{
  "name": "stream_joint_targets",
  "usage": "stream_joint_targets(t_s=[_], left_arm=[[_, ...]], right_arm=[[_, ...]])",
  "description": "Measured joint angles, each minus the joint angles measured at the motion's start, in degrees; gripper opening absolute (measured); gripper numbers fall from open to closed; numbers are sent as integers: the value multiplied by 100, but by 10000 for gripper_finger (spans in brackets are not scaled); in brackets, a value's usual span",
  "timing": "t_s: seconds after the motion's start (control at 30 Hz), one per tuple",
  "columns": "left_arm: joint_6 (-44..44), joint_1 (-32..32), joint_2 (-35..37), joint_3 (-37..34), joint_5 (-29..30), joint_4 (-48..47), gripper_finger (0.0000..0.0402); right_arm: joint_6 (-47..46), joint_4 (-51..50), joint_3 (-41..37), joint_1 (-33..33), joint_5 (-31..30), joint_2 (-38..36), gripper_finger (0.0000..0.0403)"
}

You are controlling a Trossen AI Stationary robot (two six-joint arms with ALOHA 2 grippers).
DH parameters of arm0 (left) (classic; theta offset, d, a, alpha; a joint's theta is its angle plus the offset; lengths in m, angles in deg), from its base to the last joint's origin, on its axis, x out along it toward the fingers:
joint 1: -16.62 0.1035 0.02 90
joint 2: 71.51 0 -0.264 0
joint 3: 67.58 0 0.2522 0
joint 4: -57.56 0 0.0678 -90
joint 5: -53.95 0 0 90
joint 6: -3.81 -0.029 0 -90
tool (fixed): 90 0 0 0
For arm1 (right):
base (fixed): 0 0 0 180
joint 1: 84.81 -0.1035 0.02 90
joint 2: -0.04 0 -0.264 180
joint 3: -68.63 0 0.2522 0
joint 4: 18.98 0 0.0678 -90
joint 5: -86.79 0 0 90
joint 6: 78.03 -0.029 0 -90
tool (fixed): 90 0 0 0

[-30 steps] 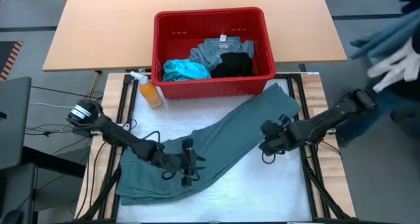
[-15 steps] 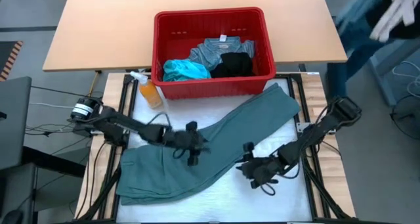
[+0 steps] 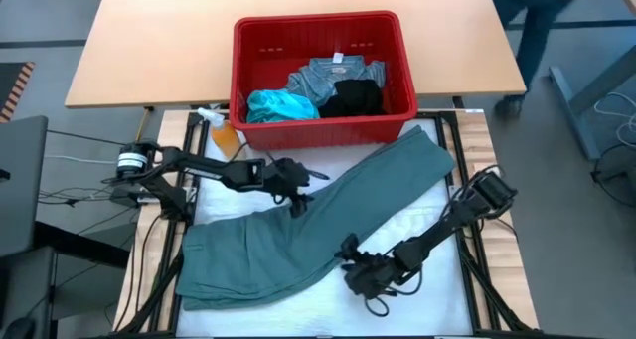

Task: Fold Laundry from Bin
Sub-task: Fold the gray pants

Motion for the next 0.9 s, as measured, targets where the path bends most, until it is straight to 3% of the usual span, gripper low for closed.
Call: stream_joint_targets(t_s=[0.17, 0.53, 0.77, 0.9], left_arm=[[-77, 224, -482, 123, -455, 69, 233], [-478, 260, -1664, 840, -959, 91, 231], [-860, 402, -1971, 1029, -1237, -14, 229], [-920, 508, -1976, 1043, -1430, -208, 198]], right_arm=[[-61, -17, 96, 2, -243, 71, 242], [-1580, -843, 91, -5, -164, 86, 240], [-1614, -397, -105, 137, -172, 131, 239], [-1260, 181, -108, 233, -230, 382, 239]])
